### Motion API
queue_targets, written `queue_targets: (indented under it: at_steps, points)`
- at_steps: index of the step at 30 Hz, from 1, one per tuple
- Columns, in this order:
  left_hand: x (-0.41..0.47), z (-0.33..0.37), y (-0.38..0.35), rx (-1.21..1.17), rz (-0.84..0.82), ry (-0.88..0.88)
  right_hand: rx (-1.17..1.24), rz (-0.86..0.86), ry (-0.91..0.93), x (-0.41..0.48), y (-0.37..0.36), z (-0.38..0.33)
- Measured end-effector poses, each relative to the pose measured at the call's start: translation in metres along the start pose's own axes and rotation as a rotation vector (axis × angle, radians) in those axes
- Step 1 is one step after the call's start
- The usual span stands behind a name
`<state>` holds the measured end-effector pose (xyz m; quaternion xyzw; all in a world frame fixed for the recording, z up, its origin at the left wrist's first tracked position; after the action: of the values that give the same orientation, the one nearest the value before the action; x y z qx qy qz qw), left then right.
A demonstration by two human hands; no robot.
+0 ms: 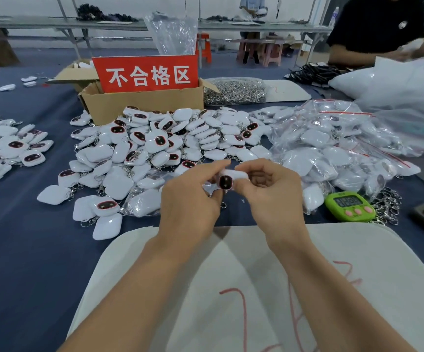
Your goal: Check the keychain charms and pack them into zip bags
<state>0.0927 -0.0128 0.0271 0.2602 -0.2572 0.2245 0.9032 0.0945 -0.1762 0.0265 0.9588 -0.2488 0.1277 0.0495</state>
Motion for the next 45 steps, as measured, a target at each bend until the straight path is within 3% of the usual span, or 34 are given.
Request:
queue_targets:
  at_steps: [6,10,14,16,22,25,28,31,36,39,45]
  points:
    - [-0.005,0.014,-0.003,-0.051,-0.038,-0.162,0.189,-0.013,-0.355,0.0,0.001,0.02]
    - [-0.008,0.017,-0.006,0.081,-0.076,-0.154,0.15,-0.01,-0.339,0.001,0.001,0.02]
    - [-0.005,0.003,-0.004,0.286,-0.071,-0.074,0.156,-0.085,-0.198,0.0,-0.003,0.009]
    - [-0.004,0.001,-0.004,0.278,-0.065,-0.061,0.157,-0.136,-0.166,-0.002,-0.007,0.005]
    - [-0.006,0.012,0.001,0.119,-0.002,-0.071,0.154,-0.043,-0.297,0.002,-0.003,0.019]
    - [0.002,0.005,0.012,0.2,0.061,-0.013,0.118,0.02,-0.334,0.004,0.002,0.026]
    - [0.003,-0.002,0.01,0.477,-0.072,-0.068,0.059,0.095,-0.357,0.007,0.008,0.03]
    - [-0.003,-0.009,0.006,0.533,-0.173,-0.041,0.025,0.11,-0.369,0.006,0.009,0.032]
    - [0.0,-0.017,0.006,0.418,-0.133,0.079,-0.037,0.036,-0.304,0.004,0.005,0.03]
    - [0.005,-0.015,0.014,0.26,-0.014,0.112,-0.089,-0.044,-0.228,0.001,-0.002,0.025]
    - [0.007,0.004,0.027,0.024,0.176,0.043,-0.166,-0.297,0.101,-0.022,-0.028,-0.001]
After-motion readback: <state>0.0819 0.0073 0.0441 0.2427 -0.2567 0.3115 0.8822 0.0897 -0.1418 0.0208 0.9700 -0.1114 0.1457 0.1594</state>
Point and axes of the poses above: each hand's wrist, its own x-axis towards the middle knuckle, its own y-axis out of the back of the hand, z = x × y, the point moved 8 cm from there along x, towards the middle knuckle, and after that the axes turned 14 degrees about z, right-handed, at the moved point
